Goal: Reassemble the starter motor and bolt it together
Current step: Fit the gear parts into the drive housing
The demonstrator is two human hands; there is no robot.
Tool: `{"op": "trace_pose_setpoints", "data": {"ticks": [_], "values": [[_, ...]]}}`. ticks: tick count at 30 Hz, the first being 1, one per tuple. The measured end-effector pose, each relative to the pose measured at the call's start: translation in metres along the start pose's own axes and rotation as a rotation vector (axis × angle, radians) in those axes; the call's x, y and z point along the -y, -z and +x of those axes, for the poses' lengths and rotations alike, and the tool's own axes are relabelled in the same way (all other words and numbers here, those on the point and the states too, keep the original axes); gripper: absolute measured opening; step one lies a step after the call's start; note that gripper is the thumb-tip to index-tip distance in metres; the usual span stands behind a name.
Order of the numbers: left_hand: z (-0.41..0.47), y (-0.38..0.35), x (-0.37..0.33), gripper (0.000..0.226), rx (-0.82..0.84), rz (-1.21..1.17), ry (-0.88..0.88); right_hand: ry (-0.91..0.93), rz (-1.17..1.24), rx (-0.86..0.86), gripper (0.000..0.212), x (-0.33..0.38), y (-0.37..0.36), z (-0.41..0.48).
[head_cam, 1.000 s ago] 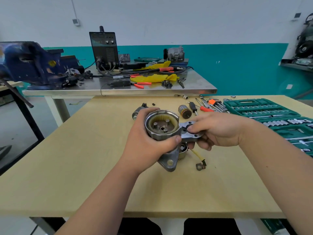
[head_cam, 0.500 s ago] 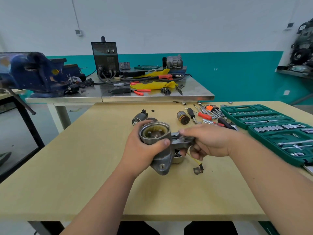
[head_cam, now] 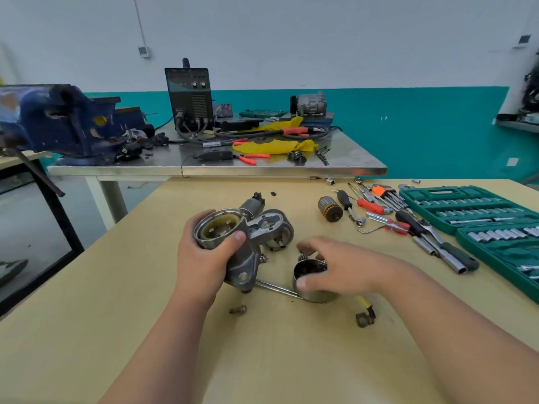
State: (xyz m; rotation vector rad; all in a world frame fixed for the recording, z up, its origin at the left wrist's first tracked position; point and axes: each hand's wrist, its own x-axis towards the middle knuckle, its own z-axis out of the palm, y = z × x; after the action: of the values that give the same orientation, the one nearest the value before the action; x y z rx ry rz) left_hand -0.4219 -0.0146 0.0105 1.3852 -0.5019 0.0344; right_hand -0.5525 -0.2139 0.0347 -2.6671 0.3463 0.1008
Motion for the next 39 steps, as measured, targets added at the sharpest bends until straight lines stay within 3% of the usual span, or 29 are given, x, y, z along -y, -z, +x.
{"op": "trace_pose_setpoints", "data": {"ticks": [4,9,15,18,24,29,33,35,39], "values": [[0.007,0.008,0.004,0.059,-0.159,-0.059,0.059,-0.005,-0.245,0.028,0.083,0.007,-0.01,0.012],[0.006,0.014,0.008,0.059,-0.149,0.056,0.032,-0.19,-0.338,-0.027,0.067,-0.001,0.008,0.031],[0.008,0.014,0.008,0.076,-0.105,0.049,0.065,-0.151,-0.056,-0.237,0.044,0.006,0.044,0.06],[0.01,0.018,0.007,0.074,-0.119,-0.08,0.137,-0.171,-0.031,-0.326,0.036,0.006,0.05,0.076],[0.016,0.029,0.005,0.082,-0.142,-0.383,0.244,-0.216,0.054,-0.338,0.03,0.01,0.043,0.1],[0.015,0.024,0.012,0.046,-0.159,-0.326,0.261,-0.257,0.085,-0.283,0.031,0.041,0.043,0.127],[0.018,0.024,0.018,0.055,-0.149,-0.325,0.281,-0.278,-0.002,-0.177,0.026,0.071,0.042,0.153],[0.018,0.024,0.02,0.057,-0.143,-0.311,0.28,-0.284,-0.042,-0.128,0.035,0.077,0.04,0.164],[0.017,0.024,0.023,0.057,-0.135,-0.254,0.268,-0.333,0.033,-0.157,0.037,0.074,0.044,0.17]]}}
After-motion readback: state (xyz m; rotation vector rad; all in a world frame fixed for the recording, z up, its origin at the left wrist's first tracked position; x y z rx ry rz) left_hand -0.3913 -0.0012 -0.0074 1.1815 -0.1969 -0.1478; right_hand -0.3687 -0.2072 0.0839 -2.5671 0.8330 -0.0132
